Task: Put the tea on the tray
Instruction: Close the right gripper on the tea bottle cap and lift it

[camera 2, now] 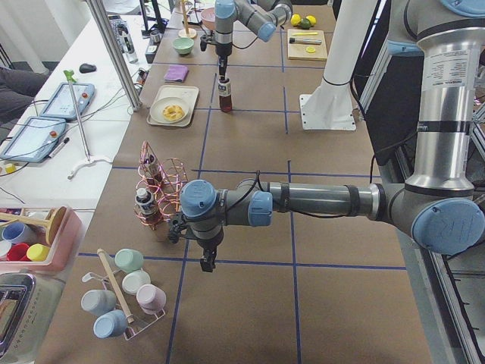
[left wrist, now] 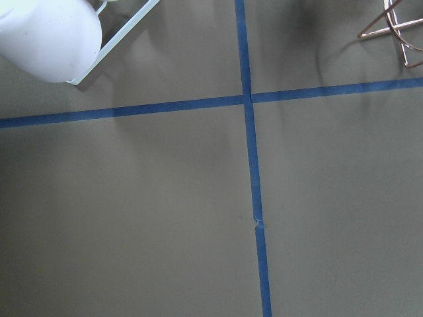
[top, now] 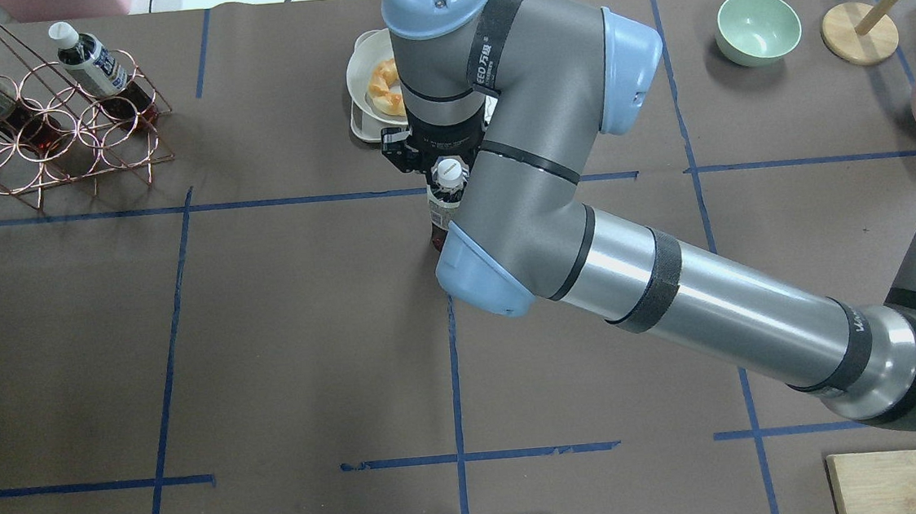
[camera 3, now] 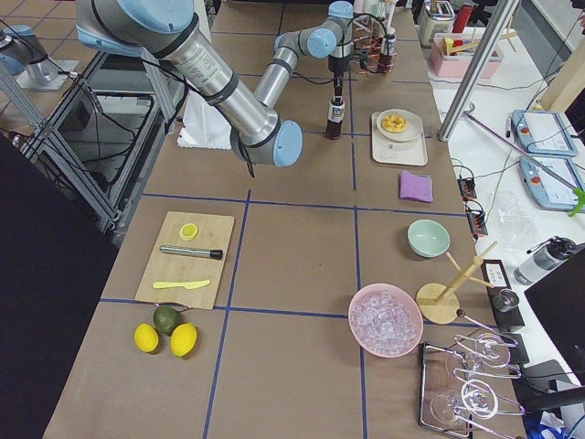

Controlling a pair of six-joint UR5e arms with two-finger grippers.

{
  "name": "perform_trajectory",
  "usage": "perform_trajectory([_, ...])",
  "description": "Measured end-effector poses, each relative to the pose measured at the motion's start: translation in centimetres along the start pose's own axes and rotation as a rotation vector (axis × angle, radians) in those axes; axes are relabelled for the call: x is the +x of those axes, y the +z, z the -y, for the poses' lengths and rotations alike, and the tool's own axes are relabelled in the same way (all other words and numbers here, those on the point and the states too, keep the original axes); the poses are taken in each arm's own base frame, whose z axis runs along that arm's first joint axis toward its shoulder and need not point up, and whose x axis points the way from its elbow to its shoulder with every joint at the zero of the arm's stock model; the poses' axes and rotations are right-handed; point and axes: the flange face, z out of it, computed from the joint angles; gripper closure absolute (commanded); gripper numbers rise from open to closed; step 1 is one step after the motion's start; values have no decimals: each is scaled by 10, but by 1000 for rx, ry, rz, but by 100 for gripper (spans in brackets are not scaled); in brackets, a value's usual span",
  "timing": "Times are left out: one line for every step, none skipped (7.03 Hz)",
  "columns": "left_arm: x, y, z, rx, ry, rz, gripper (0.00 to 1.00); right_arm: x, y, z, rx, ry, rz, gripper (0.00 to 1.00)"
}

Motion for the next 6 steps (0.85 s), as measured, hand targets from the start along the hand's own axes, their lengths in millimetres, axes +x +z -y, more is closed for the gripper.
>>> perform_trajectory([0, 0, 0, 0, 0, 0, 0, 0, -3, -4, -5, 0, -5, 49])
perform_trajectory([0, 0, 0, 0, 0, 0, 0, -3, -4, -8, -7, -4, -6, 49])
perform_trajectory([0, 0, 0, 0, 0, 0, 0, -7, -3, -12, -10, -10, -8, 48])
perform_trajectory([0, 0, 0, 0, 0, 0, 0, -8, 0, -13, -8, -15, -14, 47])
perform_trajectory([0, 0, 0, 0, 0, 0, 0, -8, 2, -12, -3, -24, -20, 46])
perform_trajectory([0, 0, 0, 0, 0, 0, 0, -8, 3, -11, 3, -34, -25, 46])
